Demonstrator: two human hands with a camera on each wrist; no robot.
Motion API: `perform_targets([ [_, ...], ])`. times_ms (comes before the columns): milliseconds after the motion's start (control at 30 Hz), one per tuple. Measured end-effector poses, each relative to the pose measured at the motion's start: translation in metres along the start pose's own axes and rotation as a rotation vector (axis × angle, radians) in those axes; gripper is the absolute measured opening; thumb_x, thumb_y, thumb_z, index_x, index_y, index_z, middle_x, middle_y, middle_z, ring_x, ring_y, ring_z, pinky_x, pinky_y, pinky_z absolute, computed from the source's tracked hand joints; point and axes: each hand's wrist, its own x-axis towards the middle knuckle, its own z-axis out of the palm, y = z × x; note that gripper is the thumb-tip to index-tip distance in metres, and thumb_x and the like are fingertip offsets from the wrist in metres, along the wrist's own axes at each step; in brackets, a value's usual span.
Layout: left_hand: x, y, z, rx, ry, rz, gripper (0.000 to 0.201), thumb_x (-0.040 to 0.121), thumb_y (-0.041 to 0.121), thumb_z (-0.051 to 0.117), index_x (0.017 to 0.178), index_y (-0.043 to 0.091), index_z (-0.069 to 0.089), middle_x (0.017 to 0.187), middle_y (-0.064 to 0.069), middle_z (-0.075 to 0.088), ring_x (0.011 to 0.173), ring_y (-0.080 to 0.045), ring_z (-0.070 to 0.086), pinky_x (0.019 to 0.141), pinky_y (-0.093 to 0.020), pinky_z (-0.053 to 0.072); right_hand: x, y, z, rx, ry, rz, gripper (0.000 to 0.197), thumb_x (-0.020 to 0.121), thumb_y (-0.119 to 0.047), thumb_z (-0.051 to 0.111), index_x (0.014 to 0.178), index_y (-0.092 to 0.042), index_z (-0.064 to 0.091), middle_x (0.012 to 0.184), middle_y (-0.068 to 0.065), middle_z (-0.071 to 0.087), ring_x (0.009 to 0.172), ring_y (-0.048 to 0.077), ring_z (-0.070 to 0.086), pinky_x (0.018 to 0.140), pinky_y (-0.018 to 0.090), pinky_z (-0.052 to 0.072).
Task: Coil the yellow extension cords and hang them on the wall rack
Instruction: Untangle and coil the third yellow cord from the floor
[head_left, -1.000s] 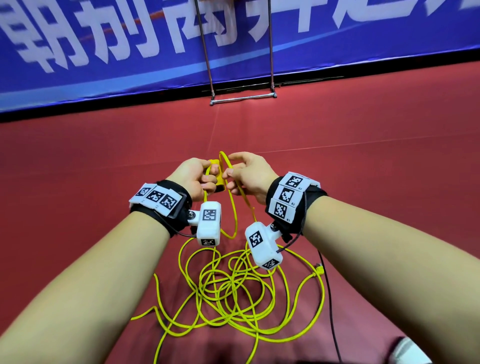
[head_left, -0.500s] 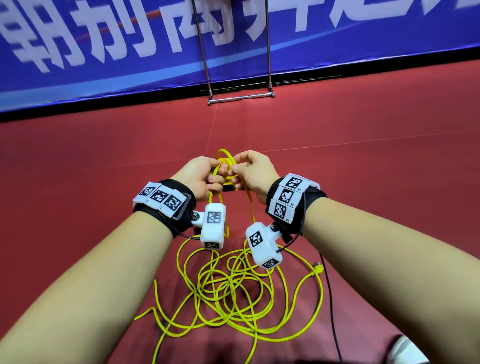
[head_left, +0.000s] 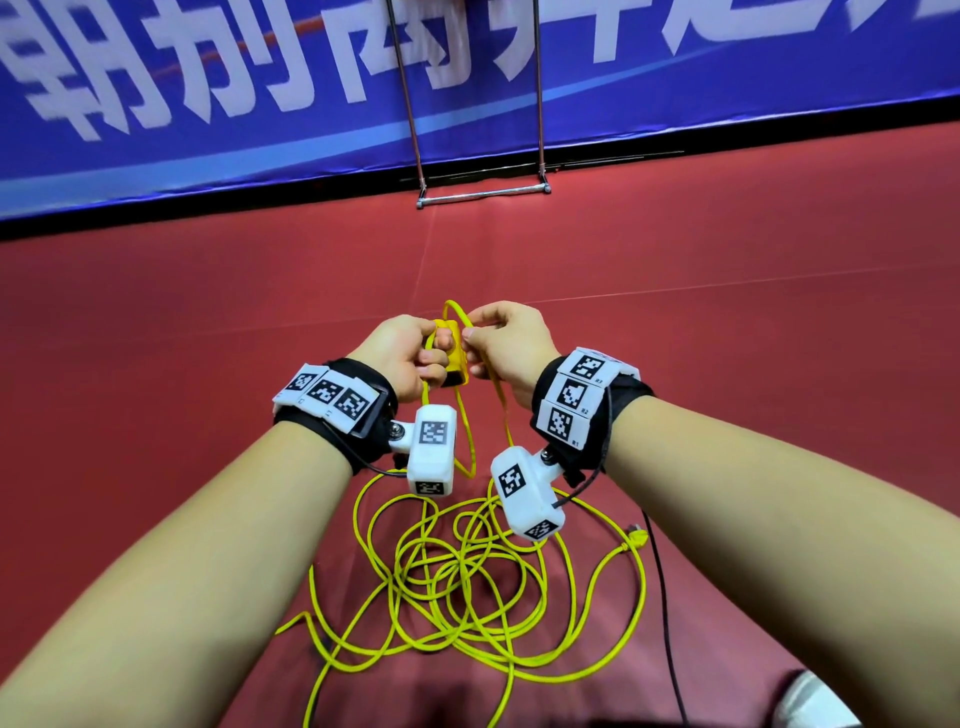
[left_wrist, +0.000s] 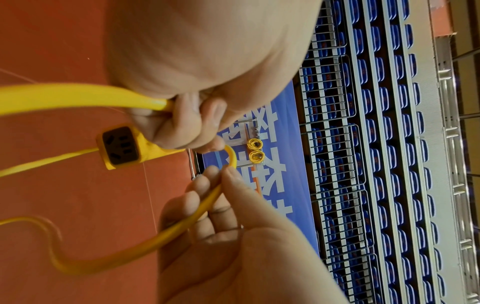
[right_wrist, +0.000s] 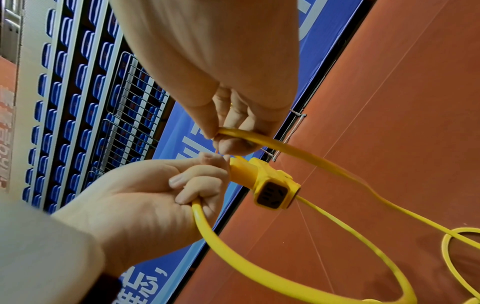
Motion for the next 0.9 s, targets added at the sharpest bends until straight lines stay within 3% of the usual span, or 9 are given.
perform_targets([
  [133, 0.001, -0.002, 0.0, -0.022, 0.018, 0.003, 0.034, 0.101, 0.016, 0.031, 0.069, 0.01, 0.041, 0.059, 0.001, 0.037, 0.031, -0.005, 0.024, 0.03, -0.015, 0.013, -0.01, -0.008, 0.001, 0.013, -0.075, 0.06, 0.024, 0.082, 0.014, 0.05, 0.096, -0.002, 0.06, 0.061, 0.008, 0.055, 0.045, 0.015, 0.048, 0.041, 0.021, 0.044],
  [233, 0.002, -0.003, 0.0, -0.079, 0.056, 0.039, 0.042, 0.105, 0.027, 0.032, 0.067, 0.011, 0.041, 0.051, -0.001, 0.04, 0.03, -0.007, 0.027, 0.031, -0.016, 0.015, -0.015, -0.011, 0.001, -0.032, -0.149, 0.078, 0.03, 0.078, 0.016, 0.045, 0.09, -0.005, 0.062, 0.061, 0.01, 0.058, 0.041, 0.015, 0.049, 0.045, 0.023, 0.047],
  [400, 0.011, -0.002, -0.003, -0.095, 0.133, 0.063, 0.035, 0.104, 0.031, 0.042, 0.072, 0.015, 0.038, 0.059, 0.002, 0.028, 0.034, -0.009, 0.027, 0.032, -0.017, 0.019, -0.014, -0.007, 0.005, -0.103, -0.239, 0.059, 0.048, 0.079, 0.021, 0.046, 0.118, -0.003, 0.061, 0.061, 0.005, 0.059, 0.045, 0.017, 0.056, 0.057, 0.032, 0.056],
  [533, 0.014, -0.003, -0.008, -0.026, 0.131, 0.041, 0.038, 0.104, 0.03, 0.04, 0.07, 0.014, 0.039, 0.046, 0.0, 0.028, 0.032, -0.011, 0.021, 0.043, -0.022, 0.024, -0.017, -0.007, 0.005, -0.083, -0.341, 0.032, 0.043, 0.088, 0.019, 0.051, 0.127, 0.0, 0.05, 0.059, 0.002, 0.059, 0.051, 0.017, 0.059, 0.057, 0.031, 0.056],
  [633, 0.013, 0.0, -0.01, -0.08, 0.139, 0.092, 0.039, 0.105, 0.024, 0.036, 0.068, 0.012, 0.041, 0.05, 0.0, 0.031, 0.029, -0.01, 0.022, 0.033, -0.017, 0.021, -0.013, -0.002, 0.002, -0.119, -0.408, 0.049, 0.036, 0.09, 0.008, 0.059, 0.122, -0.003, 0.045, 0.062, 0.009, 0.06, 0.053, 0.021, 0.058, 0.061, 0.035, 0.056],
  [733, 0.013, 0.008, -0.017, -0.14, 0.157, 0.164, 0.038, 0.105, 0.019, 0.033, 0.068, 0.012, 0.042, 0.062, 0.001, 0.033, 0.031, -0.008, 0.026, 0.029, -0.017, 0.018, -0.008, 0.01, -0.008, -0.326, -0.511, 0.022, 0.015, 0.091, 0.0, 0.062, 0.104, -0.004, 0.055, 0.069, 0.014, 0.061, 0.053, 0.019, 0.055, 0.05, 0.024, 0.046],
  [767, 0.015, 0.009, -0.02, -0.15, 0.171, 0.176, 0.036, 0.104, 0.017, 0.033, 0.07, 0.012, 0.042, 0.063, 0.002, 0.034, 0.032, -0.007, 0.026, 0.029, -0.017, 0.018, -0.007, 0.015, -0.012, -0.417, -0.547, 0.001, 0.005, 0.092, -0.005, 0.063, 0.096, -0.005, 0.06, 0.072, 0.015, 0.062, 0.058, 0.022, 0.054, 0.051, 0.024, 0.042],
  [833, 0.018, 0.009, -0.025, -0.153, 0.2, 0.19, 0.03, 0.102, 0.014, 0.033, 0.074, 0.014, 0.043, 0.064, 0.003, 0.038, 0.033, -0.007, 0.027, 0.031, -0.018, 0.018, -0.004, 0.025, -0.016, -0.502, -0.595, -0.015, 0.008, 0.093, -0.012, 0.062, 0.086, -0.011, 0.065, 0.079, 0.016, 0.063, 0.071, 0.024, 0.053, 0.065, 0.031, 0.04],
  [900, 0.02, 0.008, -0.026, -0.126, 0.227, 0.177, 0.032, 0.103, 0.019, 0.034, 0.073, 0.014, 0.044, 0.054, 0.004, 0.039, 0.033, -0.008, 0.026, 0.033, -0.018, 0.019, -0.005, 0.026, -0.015, -0.49, -0.622, -0.026, 0.008, 0.096, -0.01, 0.059, 0.091, -0.008, 0.066, 0.078, 0.016, 0.059, 0.072, 0.024, 0.054, 0.072, 0.035, 0.04],
])
